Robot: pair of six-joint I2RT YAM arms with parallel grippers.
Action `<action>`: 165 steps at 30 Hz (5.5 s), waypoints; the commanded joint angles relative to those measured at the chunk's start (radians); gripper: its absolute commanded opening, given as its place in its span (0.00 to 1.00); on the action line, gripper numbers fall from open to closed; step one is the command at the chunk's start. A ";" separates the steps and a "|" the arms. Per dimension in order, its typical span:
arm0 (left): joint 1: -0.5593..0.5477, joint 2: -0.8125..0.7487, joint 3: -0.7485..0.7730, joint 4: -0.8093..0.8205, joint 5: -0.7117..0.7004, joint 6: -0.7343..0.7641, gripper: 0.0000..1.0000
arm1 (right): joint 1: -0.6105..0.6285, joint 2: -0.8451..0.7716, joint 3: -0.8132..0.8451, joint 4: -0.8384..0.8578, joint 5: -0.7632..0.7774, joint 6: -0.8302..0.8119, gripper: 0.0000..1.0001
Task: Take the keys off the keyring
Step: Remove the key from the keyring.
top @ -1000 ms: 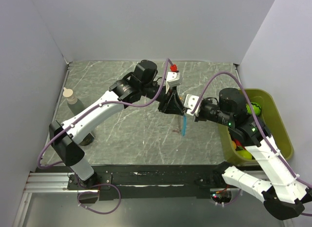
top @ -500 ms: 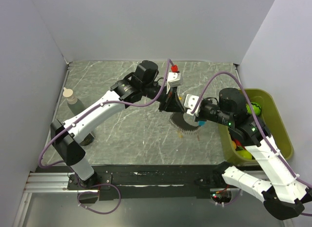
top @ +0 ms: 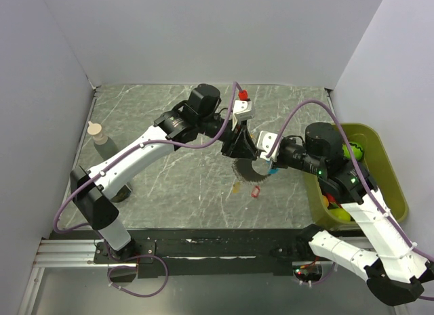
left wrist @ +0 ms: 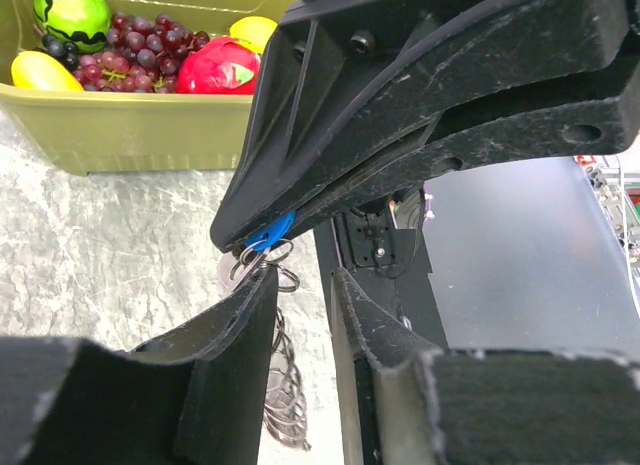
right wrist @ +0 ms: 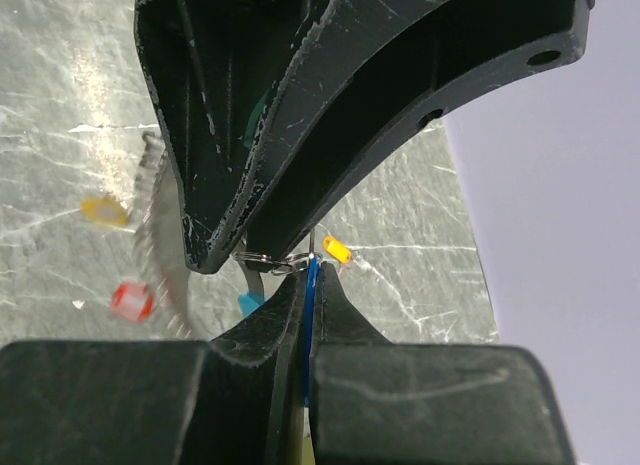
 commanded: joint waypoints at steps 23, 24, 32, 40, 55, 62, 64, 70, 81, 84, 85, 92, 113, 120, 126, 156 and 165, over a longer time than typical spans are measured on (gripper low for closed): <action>-0.025 0.007 0.035 0.050 -0.188 -0.033 0.01 | 0.000 -0.030 0.022 0.062 -0.026 0.031 0.00; -0.025 0.007 0.033 0.050 -0.187 -0.033 0.01 | 0.002 -0.033 0.019 0.062 -0.023 0.031 0.00; -0.024 -0.021 0.030 -0.017 -0.101 0.095 0.01 | -0.017 -0.038 0.001 0.059 -0.034 0.029 0.00; -0.044 -0.056 0.072 -0.160 -0.009 0.272 0.01 | -0.076 0.003 0.048 -0.013 -0.158 0.062 0.00; -0.087 -0.082 0.096 -0.278 0.048 0.382 0.01 | -0.147 0.078 0.074 -0.039 -0.244 0.135 0.00; -0.088 -0.087 0.119 -0.303 0.091 0.393 0.01 | -0.205 0.079 0.016 -0.021 -0.262 0.145 0.00; -0.088 -0.090 0.125 -0.304 0.100 0.392 0.01 | -0.214 0.072 0.010 -0.018 -0.284 0.145 0.00; -0.087 -0.094 0.145 -0.314 0.128 0.389 0.01 | -0.234 0.068 -0.028 -0.004 -0.316 0.131 0.00; -0.087 -0.110 0.148 -0.315 0.123 0.386 0.01 | -0.238 0.034 -0.058 0.007 -0.387 0.120 0.00; -0.087 -0.110 0.151 -0.318 0.126 0.386 0.01 | -0.239 0.016 -0.071 0.010 -0.399 0.109 0.00; -0.087 -0.108 0.157 -0.318 0.128 0.384 0.01 | -0.238 0.016 -0.074 0.007 -0.405 0.105 0.00; -0.087 -0.099 0.159 -0.307 0.125 0.364 0.04 | -0.238 -0.006 -0.041 0.021 -0.390 0.122 0.00; -0.085 -0.119 0.173 -0.338 0.148 0.382 0.32 | -0.239 0.000 0.105 0.065 -0.356 0.168 0.00; -0.087 -0.111 0.173 -0.338 0.148 0.382 0.32 | -0.241 0.008 0.166 0.058 -0.359 0.177 0.00; -0.085 -0.111 0.174 -0.324 0.121 0.367 0.35 | -0.239 0.020 0.205 0.039 -0.373 0.175 0.00; -0.088 -0.057 0.254 -0.189 -0.225 0.206 0.55 | -0.233 0.005 0.180 0.025 -0.384 0.161 0.00; -0.090 -0.030 0.274 -0.179 -0.213 0.185 0.54 | -0.210 0.003 0.160 0.030 -0.325 0.143 0.00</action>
